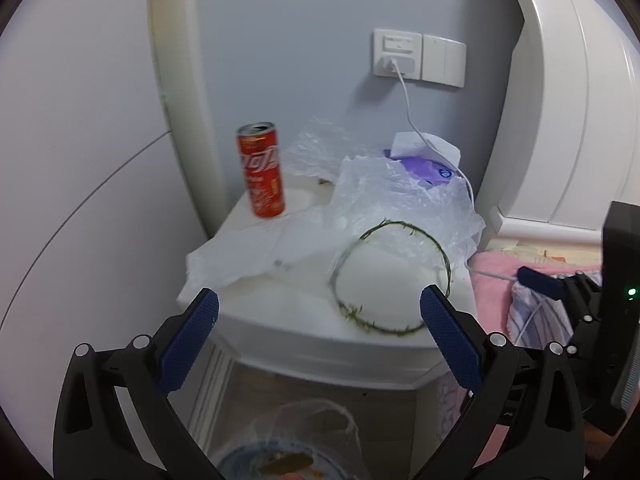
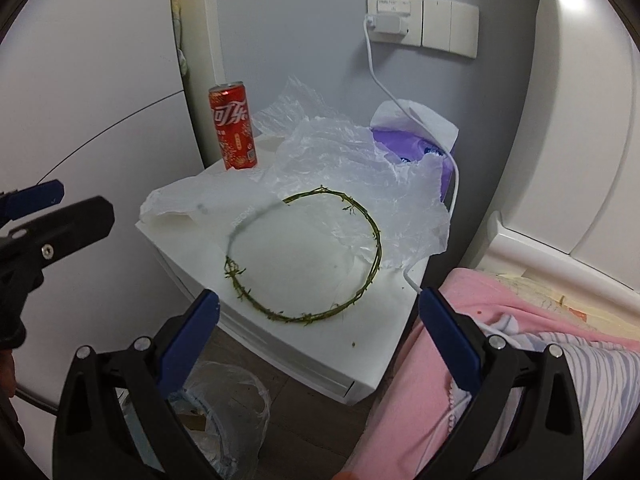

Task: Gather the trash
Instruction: 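Move the right tool toward the green twig wreath on the nightstand, then close the right gripper on the green twig wreath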

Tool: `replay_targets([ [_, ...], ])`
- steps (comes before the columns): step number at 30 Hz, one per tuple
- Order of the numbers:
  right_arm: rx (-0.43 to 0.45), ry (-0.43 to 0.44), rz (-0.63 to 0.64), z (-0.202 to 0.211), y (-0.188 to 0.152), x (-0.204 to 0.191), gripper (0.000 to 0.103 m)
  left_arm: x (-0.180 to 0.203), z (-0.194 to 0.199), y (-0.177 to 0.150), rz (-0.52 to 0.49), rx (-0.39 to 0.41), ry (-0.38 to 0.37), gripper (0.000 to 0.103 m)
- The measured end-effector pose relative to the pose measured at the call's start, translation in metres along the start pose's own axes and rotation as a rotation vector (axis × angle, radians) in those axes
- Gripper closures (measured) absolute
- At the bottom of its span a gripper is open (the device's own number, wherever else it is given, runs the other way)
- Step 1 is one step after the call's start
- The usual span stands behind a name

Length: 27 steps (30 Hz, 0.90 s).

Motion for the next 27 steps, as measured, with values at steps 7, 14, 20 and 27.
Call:
replay_targets([
  [7, -0.006, -0.005, 0.006, -0.042, 0.016, 0.006, 0.006, 0.003, -0.046, 0.017, -0.020, -0.028, -0.056, 0.005],
  [14, -0.012, -0.017, 0.000, -0.068, 0.030, 0.018, 0.006, 0.012, -0.081, 0.027, -0.040, -0.046, -0.103, 0.005],
  [20, -0.011, -0.026, 0.001, -0.082, 0.039, 0.029, 0.006, 0.022, -0.096, 0.030, -0.042, -0.054, -0.135, 0.005],
  [27, -0.019, -0.021, -0.001, -0.092, 0.044, 0.035, 0.006, 0.033, -0.108, 0.035, -0.056, -0.043, -0.160, 0.005],
])
Point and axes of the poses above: each gripper's, at about its wrist camera, not at the fingertips, and z roughly against the way its jaws point, x to its right, y to its top, the point moved 9 cm from there along -z, roughly the way its jaws point, and after that the axes turned 3 degrees about z, right-handed, at the moved point
